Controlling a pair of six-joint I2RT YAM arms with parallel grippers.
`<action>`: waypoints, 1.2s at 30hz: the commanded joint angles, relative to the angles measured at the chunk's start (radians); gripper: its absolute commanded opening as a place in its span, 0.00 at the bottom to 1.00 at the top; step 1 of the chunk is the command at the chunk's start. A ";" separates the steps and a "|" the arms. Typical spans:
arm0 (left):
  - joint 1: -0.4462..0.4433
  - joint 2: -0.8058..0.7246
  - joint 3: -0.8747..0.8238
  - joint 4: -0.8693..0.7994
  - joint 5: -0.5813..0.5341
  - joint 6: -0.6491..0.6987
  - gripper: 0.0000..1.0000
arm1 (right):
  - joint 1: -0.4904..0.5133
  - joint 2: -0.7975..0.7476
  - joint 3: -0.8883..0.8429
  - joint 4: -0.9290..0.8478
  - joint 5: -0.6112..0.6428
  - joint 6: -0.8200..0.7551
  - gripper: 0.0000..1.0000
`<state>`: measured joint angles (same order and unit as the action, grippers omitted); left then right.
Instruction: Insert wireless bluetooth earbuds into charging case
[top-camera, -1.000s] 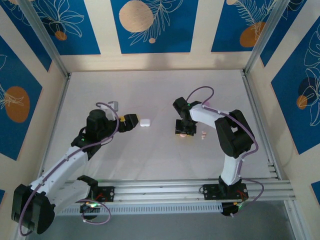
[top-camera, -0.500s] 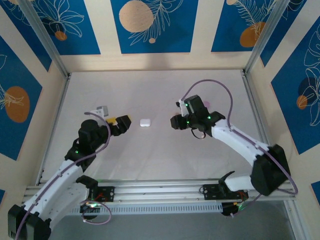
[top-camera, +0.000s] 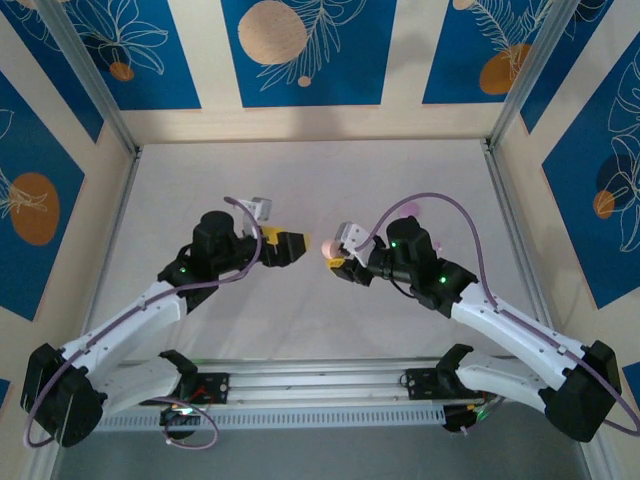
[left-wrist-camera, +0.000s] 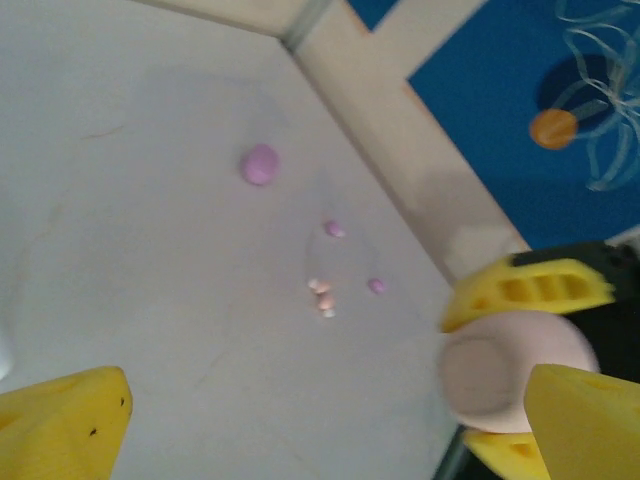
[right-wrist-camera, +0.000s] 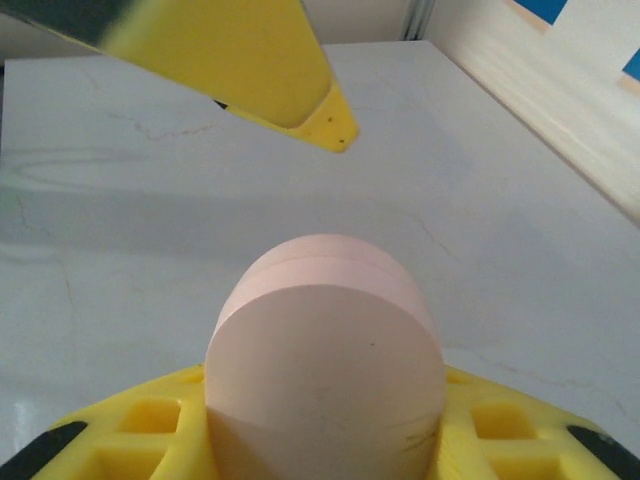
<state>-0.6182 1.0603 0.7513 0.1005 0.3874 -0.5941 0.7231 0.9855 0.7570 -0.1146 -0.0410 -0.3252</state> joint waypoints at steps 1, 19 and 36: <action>-0.042 0.030 0.047 0.061 0.088 0.060 0.98 | 0.011 0.000 -0.001 0.038 0.022 -0.079 0.34; -0.115 0.168 0.149 -0.019 0.143 0.103 0.64 | 0.031 0.039 -0.009 0.107 0.024 -0.038 0.38; -0.109 0.082 0.065 0.119 -0.028 -0.171 0.00 | 0.010 -0.048 -0.096 0.253 0.068 -0.018 0.67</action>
<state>-0.7296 1.1847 0.8505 0.1028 0.4339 -0.6102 0.7555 0.9749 0.7071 0.0391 0.0616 -0.3542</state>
